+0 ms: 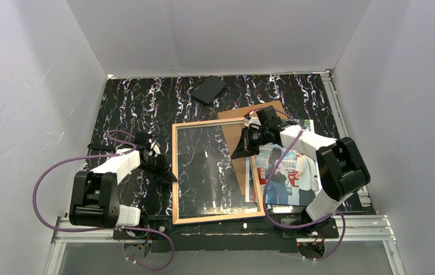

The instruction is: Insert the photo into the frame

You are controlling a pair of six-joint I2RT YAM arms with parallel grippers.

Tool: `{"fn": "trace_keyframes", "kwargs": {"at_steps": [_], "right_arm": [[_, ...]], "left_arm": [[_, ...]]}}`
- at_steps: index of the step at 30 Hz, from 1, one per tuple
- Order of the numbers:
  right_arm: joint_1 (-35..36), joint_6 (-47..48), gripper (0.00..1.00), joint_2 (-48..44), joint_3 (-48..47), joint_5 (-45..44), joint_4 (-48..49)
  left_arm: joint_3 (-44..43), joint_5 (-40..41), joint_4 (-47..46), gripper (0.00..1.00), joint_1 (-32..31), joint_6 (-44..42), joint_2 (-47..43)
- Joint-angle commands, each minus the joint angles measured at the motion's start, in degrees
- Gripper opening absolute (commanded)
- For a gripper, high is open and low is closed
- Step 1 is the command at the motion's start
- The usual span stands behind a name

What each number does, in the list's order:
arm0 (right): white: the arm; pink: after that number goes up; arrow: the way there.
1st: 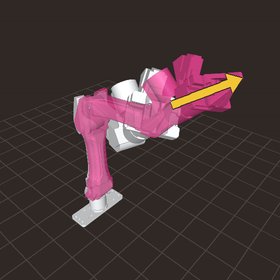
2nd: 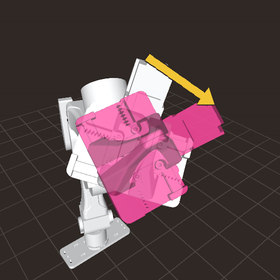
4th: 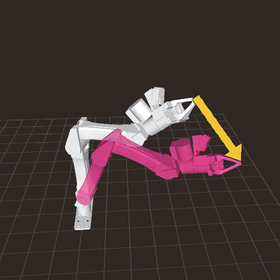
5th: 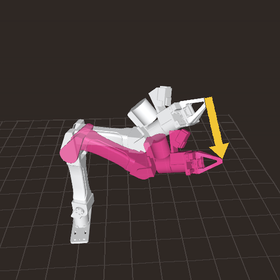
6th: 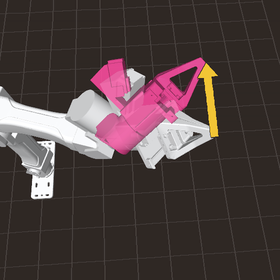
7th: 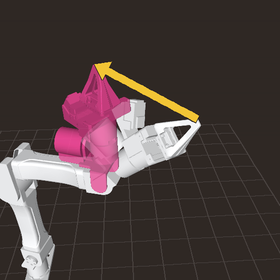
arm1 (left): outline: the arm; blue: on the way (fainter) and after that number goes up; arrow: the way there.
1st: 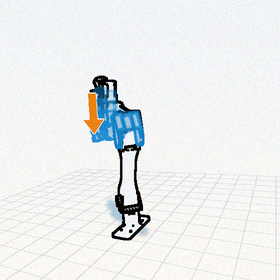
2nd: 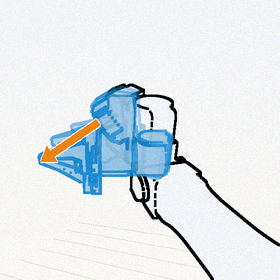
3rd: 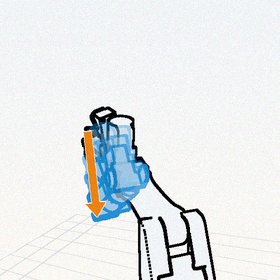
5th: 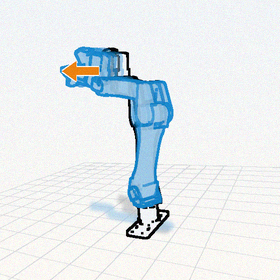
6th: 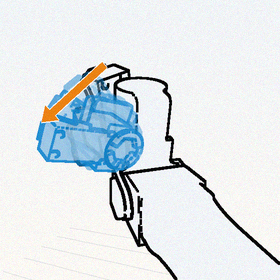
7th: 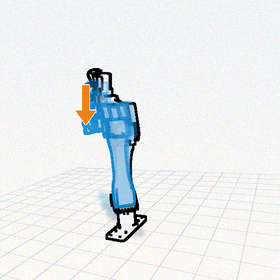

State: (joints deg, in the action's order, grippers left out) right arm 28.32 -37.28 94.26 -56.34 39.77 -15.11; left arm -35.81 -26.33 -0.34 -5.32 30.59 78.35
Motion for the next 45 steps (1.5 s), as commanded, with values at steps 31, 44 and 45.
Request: {"fn": "trace_keyframes", "kwargs": {"at_steps": [31,44,45], "right_arm": [[9.6,6.0,0.68,1.8,-9.9,-25.0,-21.8],[12.3,6.3,0.81,3.2,-13.6,-35.1,-28.3],[12.5,6.3,0.81,3.4,-13.9,-35.8,-28.9]], "left_arm": [[-0.1,-5.4,4.0,0.17,-0.4,-0.5,2.0],[-0.2,-4.9,4.6,0.17,-0.4,-0.7,1.6],[-0.2,-4.7,4.5,0.16,-0.4,-0.7,1.6]]}}
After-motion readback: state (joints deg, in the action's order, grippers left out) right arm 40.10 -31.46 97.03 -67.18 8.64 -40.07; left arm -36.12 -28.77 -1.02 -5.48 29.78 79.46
